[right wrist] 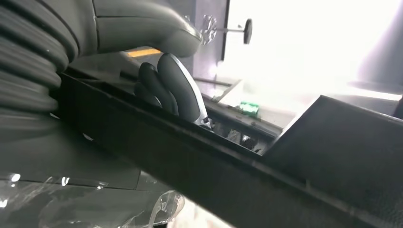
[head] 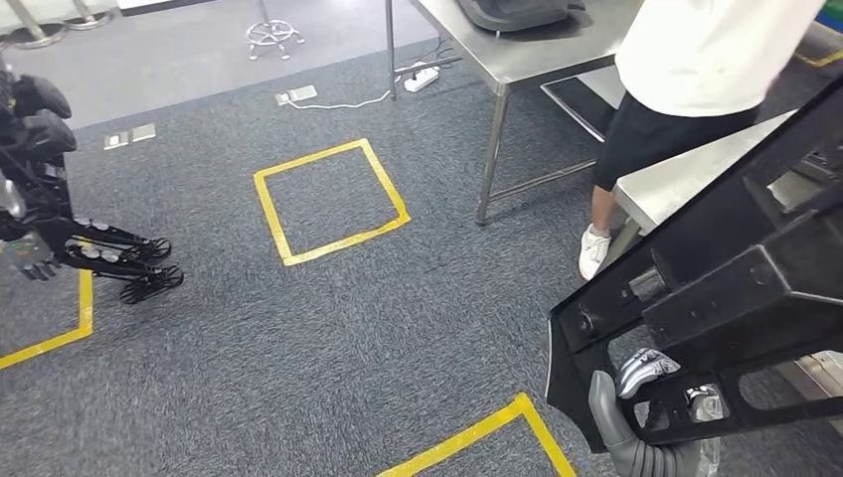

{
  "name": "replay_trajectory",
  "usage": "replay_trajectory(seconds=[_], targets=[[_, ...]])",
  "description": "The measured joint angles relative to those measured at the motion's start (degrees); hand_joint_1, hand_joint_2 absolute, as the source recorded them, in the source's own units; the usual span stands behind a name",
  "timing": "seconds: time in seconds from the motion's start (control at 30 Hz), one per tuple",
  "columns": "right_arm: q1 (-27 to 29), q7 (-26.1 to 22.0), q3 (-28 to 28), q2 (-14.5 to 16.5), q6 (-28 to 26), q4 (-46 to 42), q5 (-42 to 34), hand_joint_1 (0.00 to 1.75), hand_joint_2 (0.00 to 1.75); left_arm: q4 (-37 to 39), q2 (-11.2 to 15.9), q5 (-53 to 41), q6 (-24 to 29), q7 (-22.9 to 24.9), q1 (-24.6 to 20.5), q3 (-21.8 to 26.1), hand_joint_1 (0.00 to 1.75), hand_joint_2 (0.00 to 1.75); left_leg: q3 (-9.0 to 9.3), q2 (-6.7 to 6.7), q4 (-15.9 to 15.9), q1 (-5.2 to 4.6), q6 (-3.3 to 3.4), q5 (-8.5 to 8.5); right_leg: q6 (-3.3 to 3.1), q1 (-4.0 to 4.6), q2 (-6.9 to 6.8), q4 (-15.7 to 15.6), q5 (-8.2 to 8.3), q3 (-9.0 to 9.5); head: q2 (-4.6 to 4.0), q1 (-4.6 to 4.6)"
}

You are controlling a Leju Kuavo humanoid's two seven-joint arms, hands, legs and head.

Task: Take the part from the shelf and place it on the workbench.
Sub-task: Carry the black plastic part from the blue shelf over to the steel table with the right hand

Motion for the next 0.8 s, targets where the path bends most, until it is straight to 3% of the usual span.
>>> replay_trajectory(seconds=[0.03, 0.1, 0.13, 0.17, 0.2, 0.23, 0.3, 0.37, 0.43, 0.5, 0.57, 0.6, 0.63, 0.67, 0.7, 0.73, 0.8], targets=[[0.18, 0.36, 0.00, -0.01, -0.01, -0.01, 0.29, 1.75, 1.75, 0.00, 0.08, -0.02, -0.34, 0.67, 0.03, 0.02, 0.00, 1.75, 0.36, 0.70, -0.81, -0.04, 0.33, -0.10, 0.06, 0.13, -1.72, 4.34, -2.43, -1.89, 0.00, 0.05], [0.76, 0.80, 0.01, -0.02, -0.04, 0.01, 0.63, 1.75, 1.75, 0.00, 0.27, -0.08, -1.40, 1.82, 0.11, 0.07, 0.00, 1.75, 0.40, 2.01, -1.05, -0.30, 0.69, -0.08, 0.20, 0.26, -3.23, 14.08, -6.64, -6.11, -0.01, 0.11], [1.09, 0.86, 0.03, -0.02, -0.07, 0.04, 0.69, 1.75, 1.75, 0.00, 0.38, -0.10, -1.90, 2.23, 0.12, 0.08, 0.00, 1.75, 0.44, 2.70, -1.05, -0.39, 0.74, -0.12, 0.23, 0.26, -3.40, 16.70, -7.28, -7.18, -0.01, 0.13], [1.40, 0.88, 0.05, -0.02, -0.09, 0.08, 0.70, 1.75, 1.75, 0.00, 0.45, -0.12, -2.24, 2.50, 0.13, 0.10, 0.00, 1.75, 0.51, 3.36, -1.04, -0.43, 0.78, -0.18, 0.22, 0.26, -3.54, 16.75, -6.75, -7.03, -0.01, 0.11], [1.62, 0.89, 0.07, -0.01, -0.10, 0.12, 0.71, 1.75, 1.75, 0.00, 0.51, -0.13, -2.39, 2.67, 0.14, 0.10, 0.00, 1.75, 0.61, 4.02, -1.03, -0.45, 0.81, -0.25, 0.16, 0.27, -3.86, 14.09, -5.21, -5.55, -0.01, 0.11], [1.77, 0.91, 0.08, -0.01, -0.12, 0.16, 0.73, 1.75, 1.75, 0.00, 0.55, -0.14, -2.42, 2.79, 0.16, 0.10, 0.00, 1.75, 0.77, 4.63, -1.03, -0.45, 0.79, -0.32, 0.03, 0.32, -4.66, 9.39, -3.03, -2.98, -0.01, 0.11], [1.94, 1.11, 0.08, -0.02, -0.17, 0.17, 0.93, 1.75, 1.75, 0.00, 0.68, -0.14, -2.59, 2.93, 0.23, 0.10, 0.00, 1.75, 1.05, 5.60, -0.87, -0.60, 0.56, -0.56, -0.40, 0.74, -7.67, -0.19, 0.56, 2.32, -0.01, 0.12], [2.19, 1.61, 0.08, -0.04, -0.21, 0.16, 1.31, 1.75, 1.75, 0.00, 0.88, -0.21, -2.91, 2.75, 0.34, 0.10, 0.00, 1.75, 1.06, 6.58, -0.49, -0.81, 0.18, -0.68, -0.81, 1.17, -8.93, -4.33, 1.72, 4.30, -0.01, 0.13], [2.77, 2.20, 0.09, -0.07, -0.22, 0.16, 1.64, 1.75, 1.75, 0.00, 1.12, -0.45, -3.17, 2.13, 0.48, 0.09, 0.00, 1.75, 0.91, 7.42, -0.13, -0.79, -0.18, -0.85, -1.30, 1.02, -7.41, -5.12, 2.02, 4.31, -0.01, 0.13], [3.15, 2.60, 0.09, -0.09, -0.22, 0.15, 1.83, 1.75, 1.75, 0.00, 1.34, -0.78, -3.38, 1.22, 0.53, 0.07, 0.00, 1.75, -0.65, 5.97, 3.35, -0.50, -0.64, -3.35, -2.04, 0.69, -6.09, -5.97, 2.62, 4.72, -0.01, 0.05], [3.17, 2.82, 0.09, -0.10, -0.22, 0.16, 1.89, 1.75, 1.75, 0.00, 1.52, -1.02, -3.49, 0.20, 0.41, 0.06, 0.00, 1.75, -4.74, 3.61, 12.80, -0.06, -1.16, -8.09, -2.58, 0.57, -5.01, -6.41, 3.06, 4.92, -0.01, -0.02], [3.18, 2.90, 0.09, -0.10, -0.22, 0.16, 1.89, 1.75, 1.75, 0.00, 1.60, -1.10, -3.49, -0.28, 0.35, 0.06, 0.00, 1.75, -6.97, 3.08, 17.96, 0.14, -1.40, -10.01, -2.67, 0.54, -4.43, -6.42, 3.14, 4.92, -0.01, -0.02], [3.21, 2.97, 0.09, -0.10, -0.22, 0.17, 1.89, 1.75, 1.75, 0.00, 1.68, -1.15, -3.53, -0.72, 0.32, 0.06, 0.00, 1.75, -8.54, 2.84, 21.54, 0.32, -1.63, -10.96, -2.67, 0.50, -3.76, -6.42, 3.17, 4.94, -0.01, -0.02], [3.25, 3.00, 0.10, -0.10, -0.22, 0.17, 1.89, 1.75, 1.75, 0.00, 1.75, -1.18, -3.58, -1.03, 0.30, 0.06, 0.00, 1.75, -8.92, 2.73, 22.44, 0.50, -1.84, -10.67, -2.62, 0.40, -3.03, -6.40, 3.20, 5.00, -0.01, -0.02], [3.28, 3.05, 0.10, -0.10, -0.22, 0.17, 1.91, 1.75, 1.75, 0.00, 1.79, -1.20, -3.64, -1.15, 0.27, 0.05, 0.00, 1.75, -8.05, 2.53, 20.60, 0.72, -2.04, -9.23, -2.52, 0.23, -2.23, -6.36, 3.22, 5.08, -0.01, -0.02], [3.28, 3.08, 0.10, -0.10, -0.22, 0.17, 1.98, 1.75, 1.75, 0.00, 1.81, -1.22, -3.73, -1.04, 0.25, 0.05, 0.00, 1.75, -6.09, 1.91, 16.35, 1.03, -2.29, -6.93, -2.35, 0.02, -1.44, -6.26, 3.21, 5.14, -0.01, -0.02], [3.18, 3.13, 0.11, -0.10, -0.22, 0.17, 2.25, 1.75, 1.75, 0.01, 1.80, -1.29, -3.85, -0.43, 0.16, 0.04, 0.00, 1.75, -1.78, -0.87, 6.50, 1.98, -2.93, -2.52, -1.69, -0.23, 0.02, -5.85, 3.11, 4.81, -0.01, -0.04]])
